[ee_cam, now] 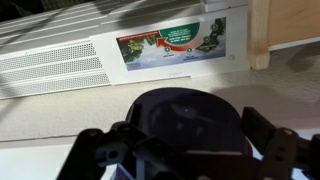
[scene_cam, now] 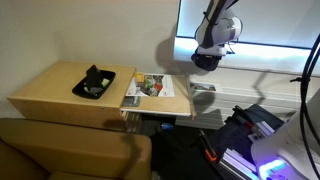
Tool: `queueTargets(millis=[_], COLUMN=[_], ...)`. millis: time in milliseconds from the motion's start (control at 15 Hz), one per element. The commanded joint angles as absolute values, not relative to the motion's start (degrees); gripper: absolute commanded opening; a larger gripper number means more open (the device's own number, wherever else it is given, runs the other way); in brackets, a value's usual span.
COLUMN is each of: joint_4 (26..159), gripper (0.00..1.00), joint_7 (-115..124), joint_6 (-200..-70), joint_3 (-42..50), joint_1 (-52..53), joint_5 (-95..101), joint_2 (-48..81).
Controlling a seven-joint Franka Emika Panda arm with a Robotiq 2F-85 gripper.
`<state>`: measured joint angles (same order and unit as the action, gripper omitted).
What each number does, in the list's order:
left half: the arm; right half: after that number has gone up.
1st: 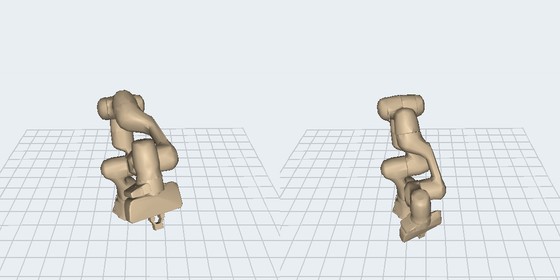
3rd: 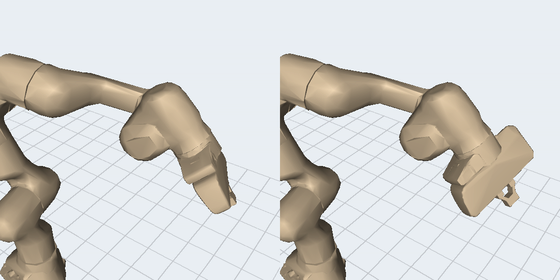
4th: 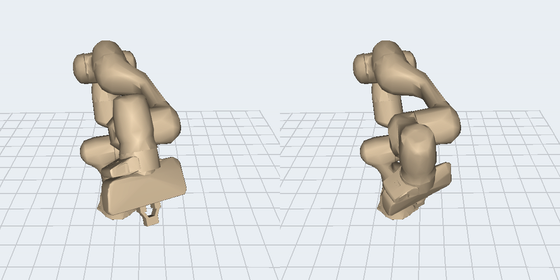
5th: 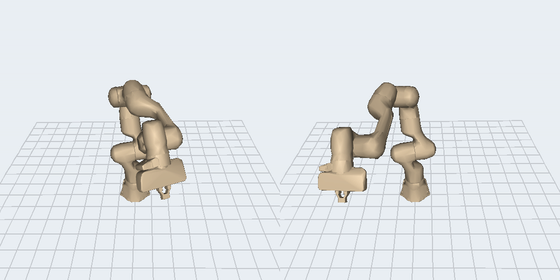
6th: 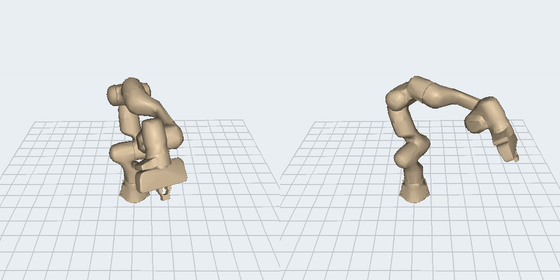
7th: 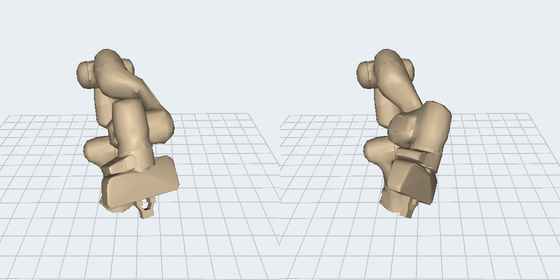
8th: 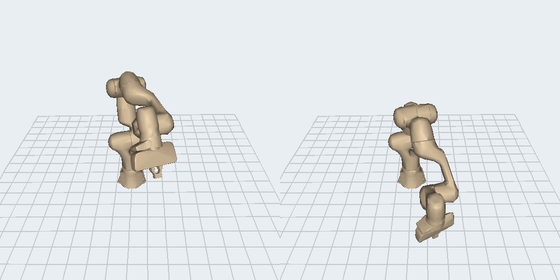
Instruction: Stack the caps on the sliding tray on the cap on the window sill
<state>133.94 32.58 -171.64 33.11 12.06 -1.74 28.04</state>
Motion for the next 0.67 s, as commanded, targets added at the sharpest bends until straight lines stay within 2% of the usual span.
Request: queueTargets(millis=[0,600], joint_4=[132.57,132.23], gripper=[1.00,1.00], joint_7=[32.95,37.08], joint_6=[-168.12,-167.92], joint_3=[33.51,35.40], joint_1=[12.63,12.72], joint_5=[-2.15,-1.99], joint_2=[30.50,34.01])
